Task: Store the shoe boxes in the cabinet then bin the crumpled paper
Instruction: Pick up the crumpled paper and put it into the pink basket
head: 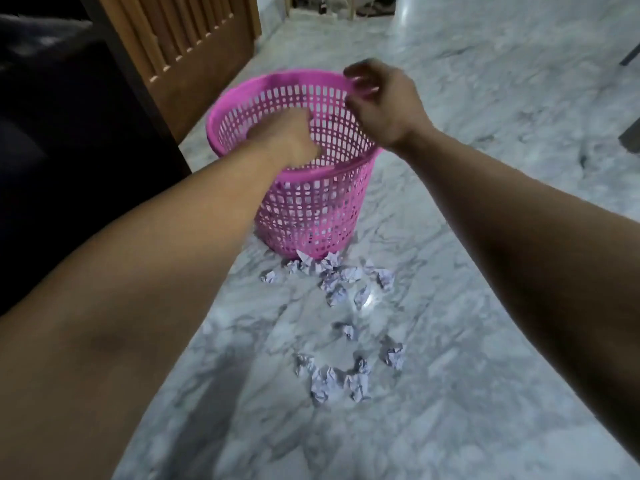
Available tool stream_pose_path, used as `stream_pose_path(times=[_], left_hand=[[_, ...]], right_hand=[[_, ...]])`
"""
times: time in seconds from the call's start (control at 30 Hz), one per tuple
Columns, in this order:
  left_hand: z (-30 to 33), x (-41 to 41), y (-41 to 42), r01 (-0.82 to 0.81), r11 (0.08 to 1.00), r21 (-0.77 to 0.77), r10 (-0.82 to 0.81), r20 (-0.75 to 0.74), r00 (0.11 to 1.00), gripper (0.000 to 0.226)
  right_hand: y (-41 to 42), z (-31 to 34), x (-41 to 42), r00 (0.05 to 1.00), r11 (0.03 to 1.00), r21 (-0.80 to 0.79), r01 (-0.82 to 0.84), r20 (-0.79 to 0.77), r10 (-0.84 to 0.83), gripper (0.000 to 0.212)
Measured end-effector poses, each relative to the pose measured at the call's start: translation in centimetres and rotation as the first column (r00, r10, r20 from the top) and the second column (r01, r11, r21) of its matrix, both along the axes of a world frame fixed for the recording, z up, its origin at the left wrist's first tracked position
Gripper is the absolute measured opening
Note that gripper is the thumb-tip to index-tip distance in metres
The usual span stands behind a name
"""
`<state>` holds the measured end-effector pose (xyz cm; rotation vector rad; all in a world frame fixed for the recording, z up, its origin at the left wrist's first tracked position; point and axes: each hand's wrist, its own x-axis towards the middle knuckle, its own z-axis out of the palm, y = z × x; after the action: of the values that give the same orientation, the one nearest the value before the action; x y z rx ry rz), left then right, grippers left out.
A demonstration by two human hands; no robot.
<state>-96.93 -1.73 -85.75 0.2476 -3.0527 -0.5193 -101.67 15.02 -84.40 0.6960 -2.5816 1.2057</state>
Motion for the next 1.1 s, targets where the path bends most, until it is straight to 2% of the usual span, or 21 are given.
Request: stream_pose_path(times=[0.03,0.07,0.1,0.13,0.17,0.2,0.27,0.33,0.4,0.47,0.6,0.67,0.73,0.83,0.9,1.0,1.1], left_hand=[[-0.4,1.4,0.4,-0.020,0.999,0.029,0.024,-0.168,0.985,0.035],[-1.1,3.3,1.0,0.006,0.999,0.033,0.006,-0.370,0.929,0.033],[-2.2,5.6,1.8,0.078,0.997,0.012,-0.059,-0.557,0.828,0.030],[-3.9,8.1,2.6,0.184,0.983,-0.016,-0.147,-0.666,0.732,0.029],[-6.2,11.0,3.4,0.286,0.958,-0.025,-0.226,-0.679,0.698,0.031],[-9.7,13.8,4.0,0.351,0.936,-0.015,-0.288,-0.602,0.745,0.037],[-17.3,20.1,5.4,0.368,0.930,0.007,-0.357,-0.236,0.904,0.066],[-24.2,25.3,6.6,0.360,0.932,-0.043,-0.357,0.074,0.931,0.093],[-28.6,28.8,8.1,0.317,0.949,-0.003,-0.308,0.219,0.926,0.099],[-30.3,30.6,9.7,0.249,0.968,0.016,-0.247,0.216,0.945,0.083],[-30.6,30.2,10.2,0.176,0.984,-0.013,-0.173,0.118,0.978,0.061],[-30.4,29.3,9.2,0.222,0.975,0.022,-0.223,0.090,0.971,0.044],[-29.6,27.9,8.1,0.214,0.967,0.141,-0.217,0.009,0.976,0.014],[-28.0,25.4,7.8,0.103,0.941,0.321,-0.080,-0.083,0.993,0.019],[-27.5,24.0,8.3,0.085,0.937,0.338,-0.045,-0.125,0.991,0.020],[-27.4,22.4,9.2,0.139,0.952,0.274,-0.110,-0.119,0.987,0.014],[-27.8,22.3,10.1,0.219,0.955,0.199,-0.222,-0.008,0.975,0.037]], right_hand=[[1.4,-1.4,1.1,0.998,0.986,-0.163,0.033,-0.055,-0.042,0.033],[2.8,-3.2,2.6,0.990,0.953,-0.293,0.080,-0.084,-0.109,0.027],[4.3,-5.6,4.5,0.981,0.920,-0.363,0.146,-0.069,-0.183,0.023],[5.8,-8.3,6.5,0.974,0.909,-0.365,0.199,-0.031,-0.226,0.020],[7.4,-11.4,8.6,0.973,0.925,-0.307,0.224,0.015,-0.231,0.020],[9.0,-14.7,10.9,0.978,0.958,-0.195,0.210,0.060,-0.202,0.020],[11.6,-20.9,15.7,0.981,0.988,0.108,0.111,0.150,-0.127,0.025],[13.1,-25.5,20.0,0.971,0.922,0.386,0.039,0.204,-0.126,0.041],[13.6,-28.5,23.7,0.959,0.810,0.587,-0.025,0.244,-0.148,0.049],[13.6,-30.4,26.2,0.949,0.762,0.642,-0.086,0.285,-0.133,0.040],[13.4,-30.8,26.1,0.900,0.867,0.498,-0.031,0.390,-0.192,0.016],[13.4,-30.1,25.3,0.894,0.902,0.432,-0.013,0.409,-0.183,0.016],[13.2,-29.4,25.5,0.921,0.908,0.418,-0.020,0.362,-0.146,0.020],[12.2,-29.5,27.0,0.949,0.857,0.496,-0.140,0.315,-0.028,0.052],[11.4,-30.3,28.3,0.964,0.786,0.591,-0.181,0.265,0.022,0.062],[10.5,-31.8,29.2,0.974,0.742,0.639,-0.203,0.211,0.085,0.034],[10.6,-32.1,28.2,0.963,0.757,0.608,-0.238,0.252,0.101,0.017]])
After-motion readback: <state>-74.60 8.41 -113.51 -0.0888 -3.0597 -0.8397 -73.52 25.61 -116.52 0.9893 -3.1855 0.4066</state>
